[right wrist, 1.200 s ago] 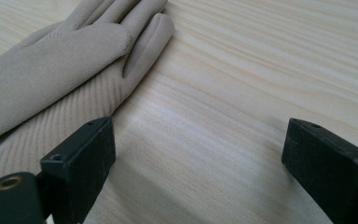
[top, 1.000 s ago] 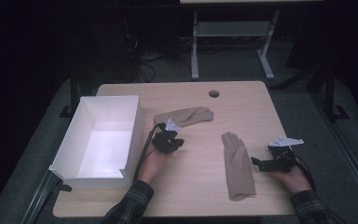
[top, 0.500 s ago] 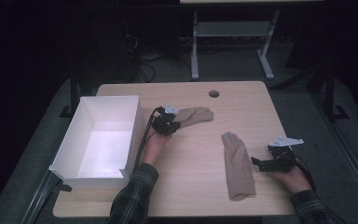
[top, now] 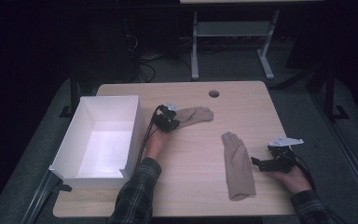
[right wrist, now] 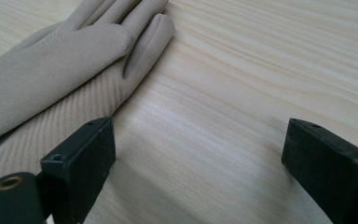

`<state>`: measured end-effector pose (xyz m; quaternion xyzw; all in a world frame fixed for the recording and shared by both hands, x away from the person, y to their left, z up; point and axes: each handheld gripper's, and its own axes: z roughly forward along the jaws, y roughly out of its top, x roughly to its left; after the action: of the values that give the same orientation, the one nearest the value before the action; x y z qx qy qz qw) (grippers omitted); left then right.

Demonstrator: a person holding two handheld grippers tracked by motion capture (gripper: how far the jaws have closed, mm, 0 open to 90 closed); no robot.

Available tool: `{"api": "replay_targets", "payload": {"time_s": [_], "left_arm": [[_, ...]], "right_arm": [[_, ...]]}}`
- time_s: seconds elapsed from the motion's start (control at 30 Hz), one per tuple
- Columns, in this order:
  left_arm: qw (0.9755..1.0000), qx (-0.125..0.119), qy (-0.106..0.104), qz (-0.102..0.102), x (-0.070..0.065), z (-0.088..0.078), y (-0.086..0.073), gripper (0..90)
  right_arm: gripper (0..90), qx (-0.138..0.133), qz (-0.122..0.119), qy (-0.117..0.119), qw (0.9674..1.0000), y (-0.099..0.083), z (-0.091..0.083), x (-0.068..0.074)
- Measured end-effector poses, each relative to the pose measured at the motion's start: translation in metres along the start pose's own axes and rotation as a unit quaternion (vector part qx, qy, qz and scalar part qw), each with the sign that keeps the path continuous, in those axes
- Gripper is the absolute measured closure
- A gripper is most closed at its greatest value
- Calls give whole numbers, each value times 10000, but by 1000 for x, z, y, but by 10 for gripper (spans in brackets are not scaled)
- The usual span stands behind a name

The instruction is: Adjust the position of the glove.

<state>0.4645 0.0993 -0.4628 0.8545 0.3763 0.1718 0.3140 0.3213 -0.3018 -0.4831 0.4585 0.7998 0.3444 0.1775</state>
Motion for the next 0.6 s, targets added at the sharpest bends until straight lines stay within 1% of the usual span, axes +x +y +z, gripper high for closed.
{"api": "replay_targets", "payload": {"time_s": [0.1, 0.13, 0.27, 0.3, 0.37, 0.43, 0.5, 0.53, 0.57, 0.6], "left_arm": [[10000, -18, -64, -60, 2, 1, -1, 898], [9998, -24, -139, -101, 1, 1, -1, 898], [9996, -30, -285, -82, -2, 0, -2, 899], [9996, -30, -285, -82, -2, 0, -2, 899], [9989, -51, -428, -159, -6, -1, -4, 899], [9985, -85, -511, -198, -8, -2, -5, 899], [9980, -97, -589, -222, -10, -3, -7, 899], [9980, -95, -593, -170, -12, -4, -8, 899], [9978, -127, -623, -173, -13, -4, -9, 899], [9973, -150, -689, -190, -15, -5, -10, 899]], "right_arm": [[90, 0, -2, 0, 10000, 0, 0, 0], [90, -1, 0, -2, 10000, 0, 0, 0], [90, 0, 1, -2, 10000, 0, 0, 0], [90, -2, -1, -1, 10000, 0, 0, 0], [90, -3, 0, -3, 10000, 0, 0, 0], [90, -4, -1, -3, 10000, 0, 0, 0], [90, -2, -1, -1, 10000, 0, 0, 0], [90, 1, 0, -1, 10000, 0, 0, 0], [90, -2, -1, -1, 10000, 0, 0, 0], [90, -1, -2, -3, 10000, 0, 0, 0]]}}
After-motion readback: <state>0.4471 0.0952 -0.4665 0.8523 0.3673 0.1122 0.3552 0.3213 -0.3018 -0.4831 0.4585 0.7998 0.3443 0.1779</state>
